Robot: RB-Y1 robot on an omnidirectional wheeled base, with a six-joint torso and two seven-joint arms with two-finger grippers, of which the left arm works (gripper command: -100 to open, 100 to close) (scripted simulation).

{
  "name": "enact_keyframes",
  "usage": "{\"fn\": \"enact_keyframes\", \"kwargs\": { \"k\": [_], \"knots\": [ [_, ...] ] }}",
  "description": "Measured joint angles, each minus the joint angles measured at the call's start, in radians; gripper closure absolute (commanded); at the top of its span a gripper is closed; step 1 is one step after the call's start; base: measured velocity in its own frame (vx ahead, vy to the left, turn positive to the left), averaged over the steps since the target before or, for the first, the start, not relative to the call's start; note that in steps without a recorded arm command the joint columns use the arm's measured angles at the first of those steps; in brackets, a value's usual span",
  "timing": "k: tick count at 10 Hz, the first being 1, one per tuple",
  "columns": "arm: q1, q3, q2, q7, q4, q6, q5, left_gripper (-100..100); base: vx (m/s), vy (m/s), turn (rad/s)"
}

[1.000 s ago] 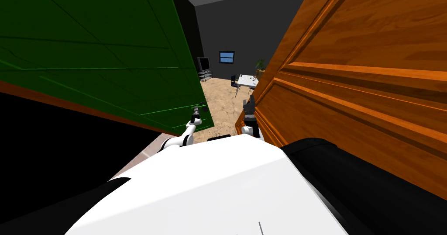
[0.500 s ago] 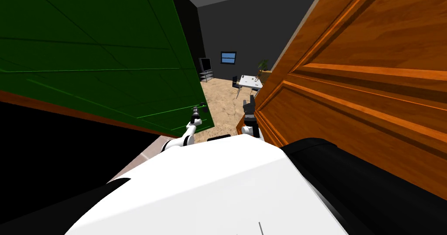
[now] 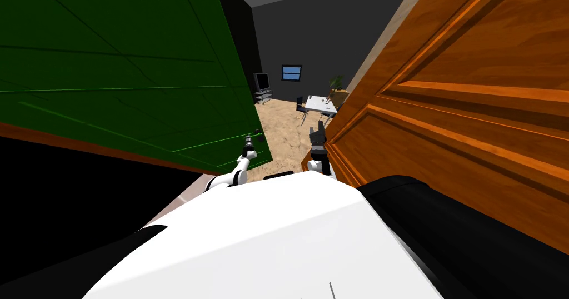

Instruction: Push the door open

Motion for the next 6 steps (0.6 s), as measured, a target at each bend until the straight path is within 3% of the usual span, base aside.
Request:
{"fn": "enact_keyframes", "kwargs": {
  "k": [1, 2, 3, 4, 6],
  "knots": [
    [0.008, 0.009, -0.007, -0.011, -0.011, 0.005, 0.003, 100, 0.105, -0.019, 0.068],
    [-0.005, 0.025, -0.014, -0.029, 0.009, -0.005, 0.007, 100, 0.092, -0.009, 0.034],
    [0.001, 0.039, -0.024, -0.049, -0.011, -0.002, 0.01, 100, 0.074, -0.001, 0.006],
    [-0.015, 0.045, -0.019, -0.054, 0.013, -0.008, 0.013, 100, 0.101, -0.01, 0.048],
    [-0.006, 0.062, -0.027, -0.071, -0.006, -0.005, 0.017, 100, 0.125, -0.009, 0.042]
  ]
}}
